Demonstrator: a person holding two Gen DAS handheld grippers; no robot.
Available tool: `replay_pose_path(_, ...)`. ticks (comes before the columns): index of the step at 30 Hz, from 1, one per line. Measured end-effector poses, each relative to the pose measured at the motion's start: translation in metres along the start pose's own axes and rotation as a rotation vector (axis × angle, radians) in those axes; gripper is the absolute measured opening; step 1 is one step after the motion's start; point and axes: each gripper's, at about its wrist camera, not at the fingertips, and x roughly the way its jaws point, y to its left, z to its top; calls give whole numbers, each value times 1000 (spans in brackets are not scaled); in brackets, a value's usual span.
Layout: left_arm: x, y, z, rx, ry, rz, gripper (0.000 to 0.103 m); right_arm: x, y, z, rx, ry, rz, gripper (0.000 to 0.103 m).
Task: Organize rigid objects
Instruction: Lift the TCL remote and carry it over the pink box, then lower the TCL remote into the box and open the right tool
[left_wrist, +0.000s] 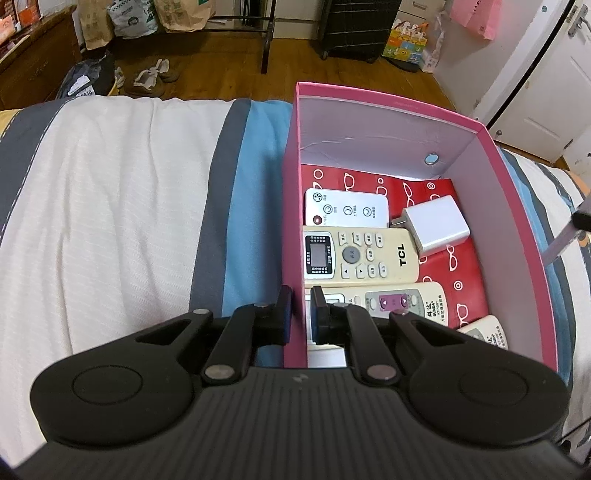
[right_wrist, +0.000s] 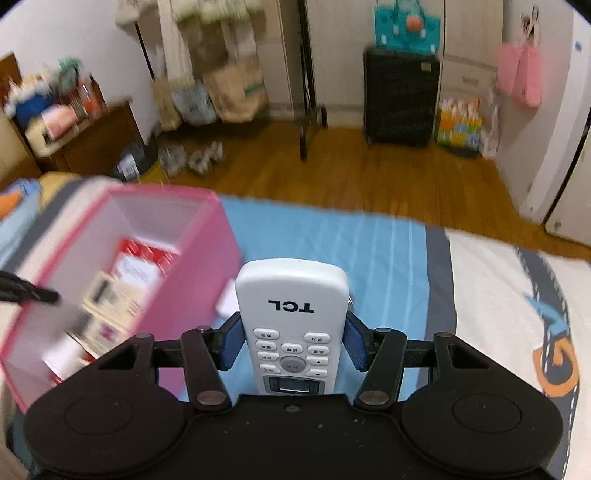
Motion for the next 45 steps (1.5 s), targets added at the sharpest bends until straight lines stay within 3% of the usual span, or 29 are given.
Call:
replay_pose_path(5,-2,1,0,-6,-2,-5,9,-30,33,19,-7,-52,123,61)
replay_pose_path(11,-4,4,0,-13,-10,-13,7,-27,72,39,59,-25,263,61)
replay_pose_path(15,-5,2,0,-5,-19,-9,7,3,96,49,124,128,378,61)
replay_pose_path(21,-6,9,1,-30,-15,-35,8,61,123,39,191,343,425,61)
replay_pose_path(25,-5,9,1,-27,-20,-36,8,105,127,30,368,456,464,61)
replay_pose_path(33,-5,8,0,-27,-24,-38,8,144,133,26,483,497,372,61)
replay_pose_path(40,-6,6,-3,-12,-37,-33,8,157,144,27,480,536,343,61)
replay_pose_path(45,-8,1,-5,23,-42,-26,8,165,145,30,478,502,284,61)
